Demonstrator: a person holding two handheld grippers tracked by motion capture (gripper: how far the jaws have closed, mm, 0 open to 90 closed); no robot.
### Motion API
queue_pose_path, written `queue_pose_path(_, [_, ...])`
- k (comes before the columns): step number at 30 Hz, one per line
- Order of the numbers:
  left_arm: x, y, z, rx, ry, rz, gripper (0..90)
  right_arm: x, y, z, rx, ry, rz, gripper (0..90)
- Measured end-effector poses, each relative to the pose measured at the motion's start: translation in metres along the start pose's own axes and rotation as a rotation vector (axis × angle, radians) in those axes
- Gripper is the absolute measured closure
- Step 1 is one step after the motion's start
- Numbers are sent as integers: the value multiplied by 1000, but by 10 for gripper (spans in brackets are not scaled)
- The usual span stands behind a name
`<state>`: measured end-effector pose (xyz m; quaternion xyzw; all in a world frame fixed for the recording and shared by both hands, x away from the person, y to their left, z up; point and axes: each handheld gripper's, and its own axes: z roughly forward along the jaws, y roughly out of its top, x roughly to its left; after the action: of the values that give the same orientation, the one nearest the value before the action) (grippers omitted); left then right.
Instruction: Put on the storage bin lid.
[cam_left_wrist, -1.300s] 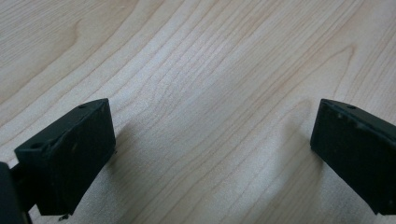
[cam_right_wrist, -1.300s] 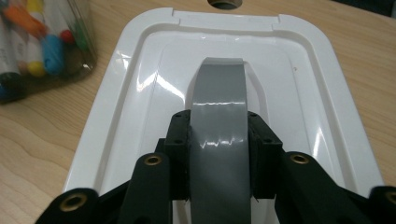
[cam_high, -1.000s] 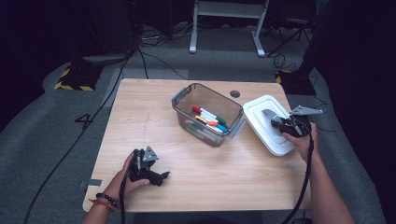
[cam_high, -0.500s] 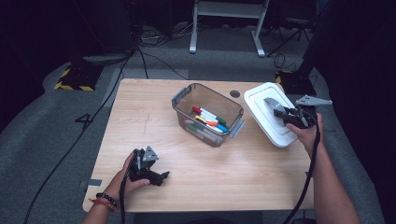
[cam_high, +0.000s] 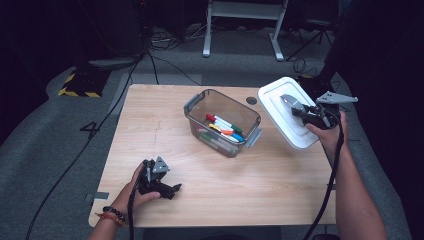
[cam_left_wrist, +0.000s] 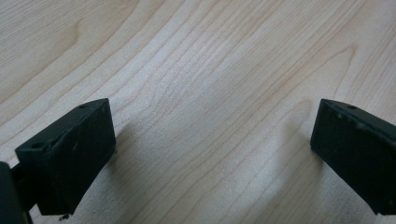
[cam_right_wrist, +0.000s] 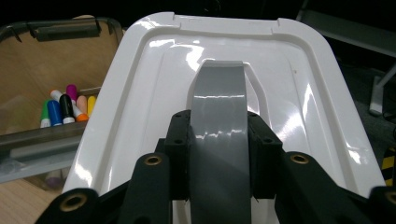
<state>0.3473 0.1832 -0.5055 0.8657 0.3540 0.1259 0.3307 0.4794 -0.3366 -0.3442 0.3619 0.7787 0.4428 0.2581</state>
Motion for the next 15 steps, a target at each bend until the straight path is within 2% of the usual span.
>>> queue_pose_path(15, [0,0,0,0,0,0,3,15,29,7,-10,26,-53,672])
